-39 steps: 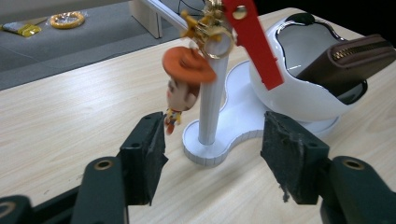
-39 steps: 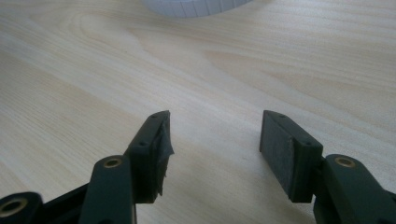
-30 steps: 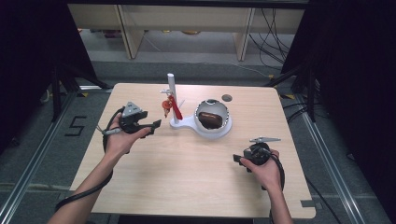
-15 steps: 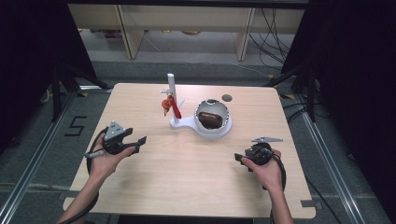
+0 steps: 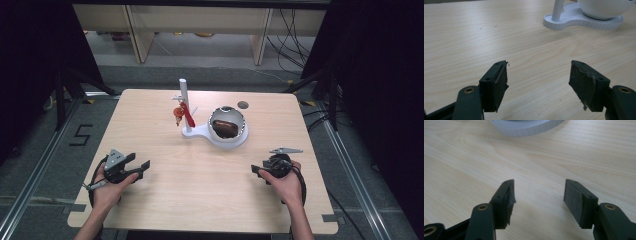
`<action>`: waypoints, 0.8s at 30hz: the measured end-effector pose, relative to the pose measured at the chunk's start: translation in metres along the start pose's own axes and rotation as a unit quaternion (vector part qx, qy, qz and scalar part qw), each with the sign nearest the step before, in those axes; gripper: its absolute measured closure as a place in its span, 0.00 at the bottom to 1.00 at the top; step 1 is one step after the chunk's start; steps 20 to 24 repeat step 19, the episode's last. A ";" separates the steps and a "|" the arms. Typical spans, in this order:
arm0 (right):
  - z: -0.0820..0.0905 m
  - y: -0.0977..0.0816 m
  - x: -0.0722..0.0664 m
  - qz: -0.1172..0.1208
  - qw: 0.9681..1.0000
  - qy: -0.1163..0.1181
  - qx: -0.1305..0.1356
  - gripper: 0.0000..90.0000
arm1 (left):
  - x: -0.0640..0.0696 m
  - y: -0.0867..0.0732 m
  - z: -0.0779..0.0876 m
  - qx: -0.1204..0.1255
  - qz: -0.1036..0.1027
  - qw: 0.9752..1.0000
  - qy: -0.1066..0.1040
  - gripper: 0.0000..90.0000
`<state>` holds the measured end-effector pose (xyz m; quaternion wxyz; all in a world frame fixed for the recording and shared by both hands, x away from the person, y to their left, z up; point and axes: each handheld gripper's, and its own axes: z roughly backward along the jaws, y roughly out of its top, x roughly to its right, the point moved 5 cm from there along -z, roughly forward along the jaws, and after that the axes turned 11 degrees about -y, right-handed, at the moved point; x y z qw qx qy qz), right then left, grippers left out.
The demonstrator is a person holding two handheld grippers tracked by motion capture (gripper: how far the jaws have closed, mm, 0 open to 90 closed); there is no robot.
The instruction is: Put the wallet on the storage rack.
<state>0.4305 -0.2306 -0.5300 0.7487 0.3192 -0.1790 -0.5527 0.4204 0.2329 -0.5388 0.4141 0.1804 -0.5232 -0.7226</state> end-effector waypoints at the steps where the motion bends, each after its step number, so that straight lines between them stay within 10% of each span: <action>1: 0.001 -0.001 -0.001 -0.011 1.000 -0.003 -0.009 0.47 | 0.000 -0.001 0.000 0.007 -0.001 1.000 -0.001 0.34; 24: 0.002 0.001 0.005 -0.007 0.999 -0.004 0.044 0.48 | 0.002 -0.004 0.002 0.022 -0.017 1.000 0.012 0.33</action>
